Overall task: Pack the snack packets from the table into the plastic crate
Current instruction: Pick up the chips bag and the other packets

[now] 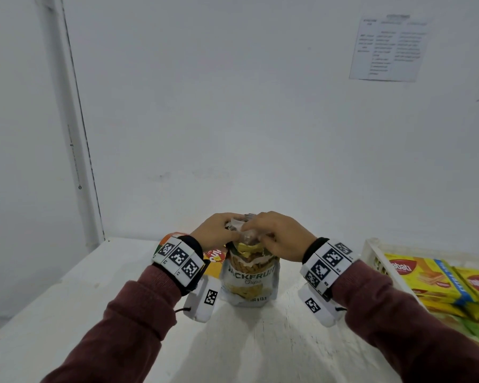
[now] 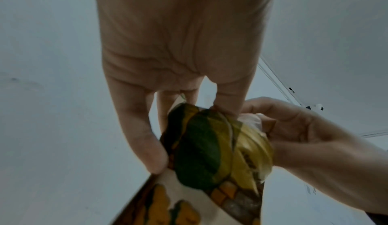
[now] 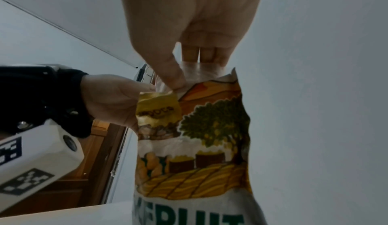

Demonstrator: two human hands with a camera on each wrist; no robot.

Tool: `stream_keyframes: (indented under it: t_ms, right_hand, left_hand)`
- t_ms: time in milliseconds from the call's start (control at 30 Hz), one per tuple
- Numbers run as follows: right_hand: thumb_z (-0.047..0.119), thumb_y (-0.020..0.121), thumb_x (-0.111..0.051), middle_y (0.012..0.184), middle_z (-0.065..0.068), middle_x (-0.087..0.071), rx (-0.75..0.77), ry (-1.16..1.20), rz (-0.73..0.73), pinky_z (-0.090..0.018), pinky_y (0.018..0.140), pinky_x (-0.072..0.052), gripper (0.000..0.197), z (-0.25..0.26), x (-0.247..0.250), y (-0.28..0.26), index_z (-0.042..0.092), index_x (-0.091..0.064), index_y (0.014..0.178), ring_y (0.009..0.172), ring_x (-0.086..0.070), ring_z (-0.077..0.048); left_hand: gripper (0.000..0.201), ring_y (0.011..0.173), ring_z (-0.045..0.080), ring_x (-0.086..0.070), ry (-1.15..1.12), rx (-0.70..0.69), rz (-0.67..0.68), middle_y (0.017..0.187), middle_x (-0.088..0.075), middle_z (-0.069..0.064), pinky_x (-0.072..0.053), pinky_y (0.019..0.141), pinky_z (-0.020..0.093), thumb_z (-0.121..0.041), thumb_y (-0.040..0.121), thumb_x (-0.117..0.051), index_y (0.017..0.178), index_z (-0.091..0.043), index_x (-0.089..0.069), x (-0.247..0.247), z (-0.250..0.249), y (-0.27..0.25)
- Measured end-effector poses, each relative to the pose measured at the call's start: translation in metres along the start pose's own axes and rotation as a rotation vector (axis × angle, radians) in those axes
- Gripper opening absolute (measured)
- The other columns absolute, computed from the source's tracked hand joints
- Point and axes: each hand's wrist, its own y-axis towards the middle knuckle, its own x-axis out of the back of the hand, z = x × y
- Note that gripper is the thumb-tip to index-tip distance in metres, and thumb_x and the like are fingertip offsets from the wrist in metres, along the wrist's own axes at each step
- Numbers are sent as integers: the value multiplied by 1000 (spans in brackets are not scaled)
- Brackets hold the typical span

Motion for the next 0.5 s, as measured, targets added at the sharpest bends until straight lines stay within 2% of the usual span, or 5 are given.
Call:
stream_keyframes:
  t_ms: [67,167,300,400,500]
  right_hand:
    - [34,81,-36,120,-3,-61,-63,7,97,-24,88,-37,51,5,3,3,19,-58,125,108,-53,-19]
    - [59,72,-37,126,1,-54,-108,-38,200,-30,90,-42,70,10,1,8,23,-50,130,111,-51,-16]
    - [45,77,-66,138,0,-44,-128,-200,331,-31,97,-40,66,15,-2,15,24,-42,135,125,-41,-18]
    - [35,82,-66,138,-1,-45,-164,-280,402,-28,97,-37,58,21,-4,19,21,-44,134,128,-39,-20]
    - [34,86,-62,129,-5,-55,-206,-344,502,-29,90,-41,46,26,-8,26,15,-52,126,119,-50,-23]
  left_hand:
    - [46,101,22,-60,-4,14,-7,125,-54,6,-54,60,25,-10,87,-57,132,-17,-49,-1,2,2]
    - [43,99,24,-61,-16,1,-23,128,-54,10,-54,63,28,-10,89,-54,131,-16,-49,-1,4,4]
    - [31,91,18,-59,-1,-86,-89,118,-62,12,-49,60,19,-11,92,-52,122,-12,-58,-2,1,3]
    - [28,90,13,-56,27,-132,-129,112,-65,9,-44,62,15,-14,91,-54,117,-10,-64,-4,-2,3]
    - [30,95,10,-56,132,-153,-124,117,-65,7,-40,72,12,-14,92,-53,119,-9,-63,-5,-4,3]
